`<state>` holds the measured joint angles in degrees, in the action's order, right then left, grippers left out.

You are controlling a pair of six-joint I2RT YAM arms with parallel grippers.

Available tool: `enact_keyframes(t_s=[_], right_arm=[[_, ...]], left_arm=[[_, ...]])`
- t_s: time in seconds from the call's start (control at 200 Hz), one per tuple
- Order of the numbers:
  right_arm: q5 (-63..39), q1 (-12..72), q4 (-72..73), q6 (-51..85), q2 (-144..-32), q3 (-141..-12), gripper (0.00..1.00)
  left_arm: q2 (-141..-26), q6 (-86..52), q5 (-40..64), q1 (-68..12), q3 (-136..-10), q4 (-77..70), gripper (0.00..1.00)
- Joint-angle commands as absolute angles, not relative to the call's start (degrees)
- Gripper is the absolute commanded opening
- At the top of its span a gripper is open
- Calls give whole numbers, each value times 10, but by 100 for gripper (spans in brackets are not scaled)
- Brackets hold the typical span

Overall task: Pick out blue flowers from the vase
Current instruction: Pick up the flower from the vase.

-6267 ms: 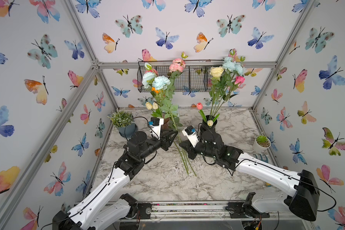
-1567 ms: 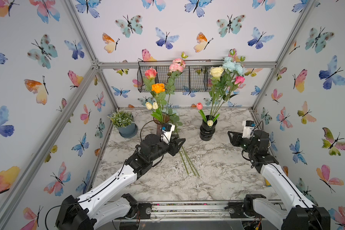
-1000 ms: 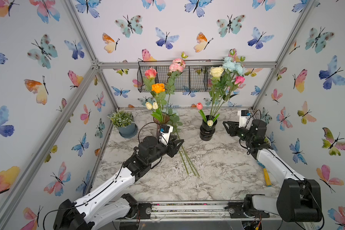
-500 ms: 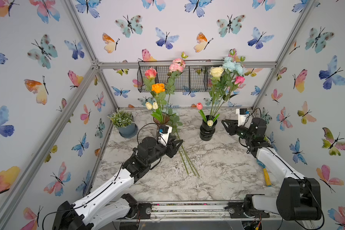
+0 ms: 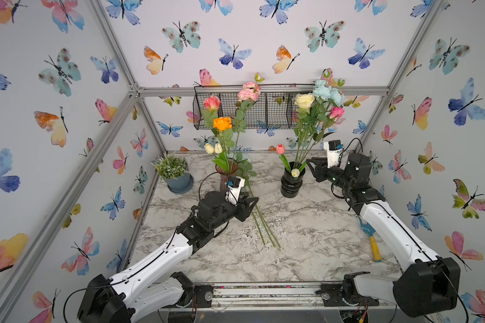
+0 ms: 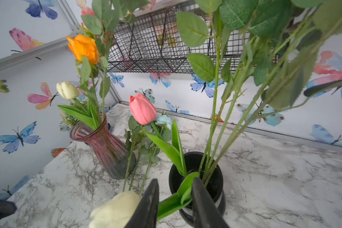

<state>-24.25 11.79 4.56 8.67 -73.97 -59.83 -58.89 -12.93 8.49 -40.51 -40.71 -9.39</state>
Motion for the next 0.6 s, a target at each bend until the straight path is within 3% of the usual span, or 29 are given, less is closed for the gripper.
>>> enact_keyframes(t_s=[0.0,0.155,0.596], right_arm=[[-275,124,58,92,-762,-616,31],[-298,128,73,105,-812,-661,31],[-227,131,53,88,-858,-701,32]], left_arm=[[-592,-127,73,-406,-424,-104,48],[-594,-122,70,-405,-432,-93,48],[-576,-120,64,-392,-420,-89,49]])
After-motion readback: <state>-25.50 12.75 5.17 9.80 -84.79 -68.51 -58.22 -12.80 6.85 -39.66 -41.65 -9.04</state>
